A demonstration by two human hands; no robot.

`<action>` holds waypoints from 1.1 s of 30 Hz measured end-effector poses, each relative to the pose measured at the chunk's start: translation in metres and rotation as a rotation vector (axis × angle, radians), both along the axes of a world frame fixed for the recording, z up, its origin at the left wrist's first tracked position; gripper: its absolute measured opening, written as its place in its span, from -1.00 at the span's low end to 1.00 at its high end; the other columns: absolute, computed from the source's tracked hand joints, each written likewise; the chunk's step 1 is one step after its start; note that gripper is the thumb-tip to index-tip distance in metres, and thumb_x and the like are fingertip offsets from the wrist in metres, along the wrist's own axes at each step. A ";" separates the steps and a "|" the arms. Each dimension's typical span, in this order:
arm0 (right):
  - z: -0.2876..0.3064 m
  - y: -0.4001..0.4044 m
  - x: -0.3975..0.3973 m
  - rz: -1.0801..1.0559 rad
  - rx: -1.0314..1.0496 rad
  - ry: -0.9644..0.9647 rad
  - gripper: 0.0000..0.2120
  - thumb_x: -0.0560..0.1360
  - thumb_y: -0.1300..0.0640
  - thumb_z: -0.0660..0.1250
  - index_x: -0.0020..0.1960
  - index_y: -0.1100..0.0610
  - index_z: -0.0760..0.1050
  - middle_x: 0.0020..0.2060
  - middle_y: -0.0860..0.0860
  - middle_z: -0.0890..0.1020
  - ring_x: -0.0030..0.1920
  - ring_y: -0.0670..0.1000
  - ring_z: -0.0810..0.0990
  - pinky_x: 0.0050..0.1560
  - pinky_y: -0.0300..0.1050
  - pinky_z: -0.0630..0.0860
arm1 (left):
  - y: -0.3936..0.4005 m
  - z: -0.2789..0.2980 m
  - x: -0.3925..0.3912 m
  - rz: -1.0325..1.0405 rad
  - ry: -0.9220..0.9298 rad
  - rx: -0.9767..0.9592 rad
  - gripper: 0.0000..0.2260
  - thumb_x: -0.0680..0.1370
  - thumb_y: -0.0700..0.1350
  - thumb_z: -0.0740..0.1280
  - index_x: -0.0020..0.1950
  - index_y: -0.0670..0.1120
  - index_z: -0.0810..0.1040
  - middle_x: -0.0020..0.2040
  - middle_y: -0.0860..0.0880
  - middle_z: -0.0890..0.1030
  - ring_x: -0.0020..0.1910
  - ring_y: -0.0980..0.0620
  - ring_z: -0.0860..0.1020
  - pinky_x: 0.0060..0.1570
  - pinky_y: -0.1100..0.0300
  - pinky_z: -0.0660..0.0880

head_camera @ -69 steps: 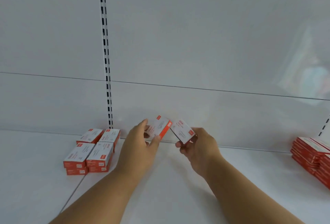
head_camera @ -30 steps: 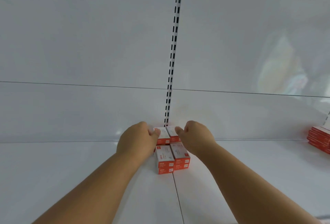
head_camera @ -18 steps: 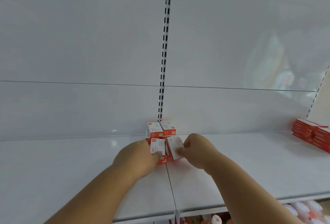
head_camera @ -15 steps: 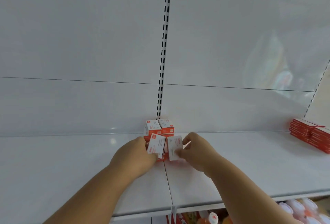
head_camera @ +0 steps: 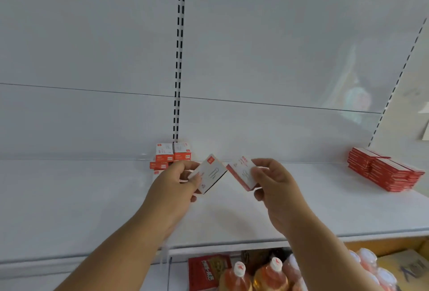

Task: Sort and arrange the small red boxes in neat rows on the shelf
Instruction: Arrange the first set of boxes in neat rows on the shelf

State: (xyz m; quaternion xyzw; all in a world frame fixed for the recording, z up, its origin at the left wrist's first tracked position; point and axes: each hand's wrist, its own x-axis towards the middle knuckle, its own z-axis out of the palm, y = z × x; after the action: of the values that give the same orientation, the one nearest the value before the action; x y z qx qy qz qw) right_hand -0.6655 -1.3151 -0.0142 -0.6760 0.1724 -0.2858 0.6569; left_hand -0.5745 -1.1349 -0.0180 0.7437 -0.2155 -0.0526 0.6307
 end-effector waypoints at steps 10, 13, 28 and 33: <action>-0.011 -0.095 -0.043 0.110 -1.082 0.539 -0.77 0.61 0.04 0.18 0.14 -0.06 0.60 0.04 -0.07 0.58 0.07 -0.03 0.51 0.04 -0.19 0.39 | -0.068 -0.019 -0.047 0.079 -0.234 0.520 -0.92 0.64 -0.09 0.25 0.04 0.09 0.49 0.03 0.11 0.59 -0.03 0.11 0.55 -0.22 0.29 0.42; -0.016 -0.102 -0.051 0.233 -1.061 0.459 -0.72 0.61 -0.06 0.17 0.10 0.02 0.60 0.01 -0.01 0.55 0.08 0.02 0.51 0.09 -0.13 0.41 | -0.071 -0.016 -0.052 0.116 -0.216 0.528 -0.88 0.64 -0.10 0.26 0.09 0.11 0.53 0.04 0.12 0.59 -0.04 0.15 0.55 -0.09 0.22 0.48; -0.015 -0.088 -0.052 0.364 -1.126 0.397 -0.52 0.54 -0.10 0.31 0.43 -0.01 0.39 0.24 -0.09 0.49 0.19 -0.07 0.47 0.16 -0.27 0.35 | -0.052 -0.006 -0.057 -0.135 -0.146 0.643 -0.61 0.46 -0.12 0.52 0.18 0.23 0.54 0.03 0.27 0.57 -0.01 0.26 0.57 -0.03 0.41 0.49; -0.016 -0.077 -0.052 0.328 -1.120 0.427 -0.53 0.54 -0.09 0.30 0.42 -0.03 0.40 0.22 -0.12 0.49 0.16 -0.09 0.48 0.16 -0.26 0.38 | -0.047 -0.012 -0.047 -0.174 -0.187 0.613 -0.60 0.45 -0.11 0.52 0.19 0.22 0.53 0.05 0.24 0.58 -0.02 0.25 0.57 -0.11 0.45 0.44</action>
State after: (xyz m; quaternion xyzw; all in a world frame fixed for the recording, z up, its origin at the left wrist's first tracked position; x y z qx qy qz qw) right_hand -0.7172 -1.3921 -0.0299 -0.9780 0.0177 -0.0867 0.1891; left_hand -0.6214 -1.1819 -0.0298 0.8791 -0.3097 -0.1001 0.3483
